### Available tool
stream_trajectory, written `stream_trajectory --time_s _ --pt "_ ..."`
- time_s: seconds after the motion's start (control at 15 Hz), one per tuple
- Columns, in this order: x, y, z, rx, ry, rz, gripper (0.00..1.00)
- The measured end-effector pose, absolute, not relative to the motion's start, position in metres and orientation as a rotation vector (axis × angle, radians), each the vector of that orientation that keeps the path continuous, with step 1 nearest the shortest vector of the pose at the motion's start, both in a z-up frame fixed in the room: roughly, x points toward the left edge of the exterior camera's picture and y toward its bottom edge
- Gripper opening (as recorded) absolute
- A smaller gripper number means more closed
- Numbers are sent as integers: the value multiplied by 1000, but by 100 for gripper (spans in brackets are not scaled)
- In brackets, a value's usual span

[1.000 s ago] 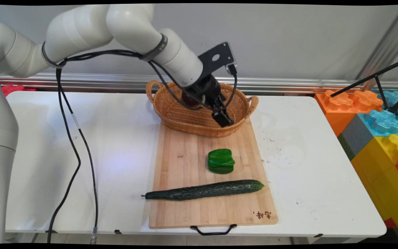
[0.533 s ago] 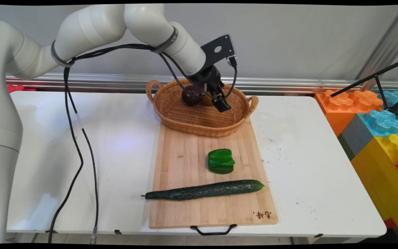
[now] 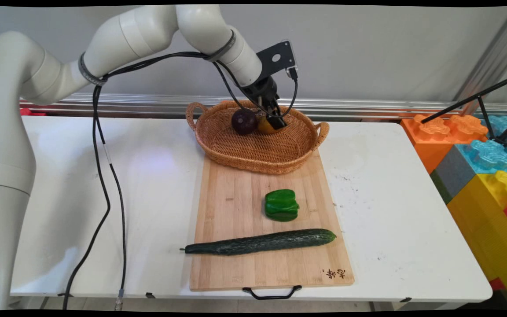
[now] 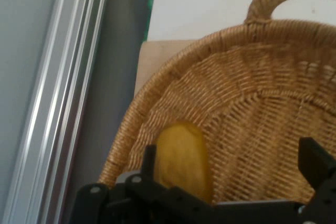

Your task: Pick up the potato from the vegetable basket

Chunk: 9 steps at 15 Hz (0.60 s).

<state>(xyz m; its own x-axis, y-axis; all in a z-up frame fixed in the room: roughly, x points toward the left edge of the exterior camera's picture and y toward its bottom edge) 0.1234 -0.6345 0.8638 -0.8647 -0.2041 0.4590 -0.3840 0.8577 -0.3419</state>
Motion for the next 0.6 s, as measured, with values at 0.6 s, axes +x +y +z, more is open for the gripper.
stream_trajectory --time_s 0.6 --pt "135 -662 820 471 -2667 607 100"
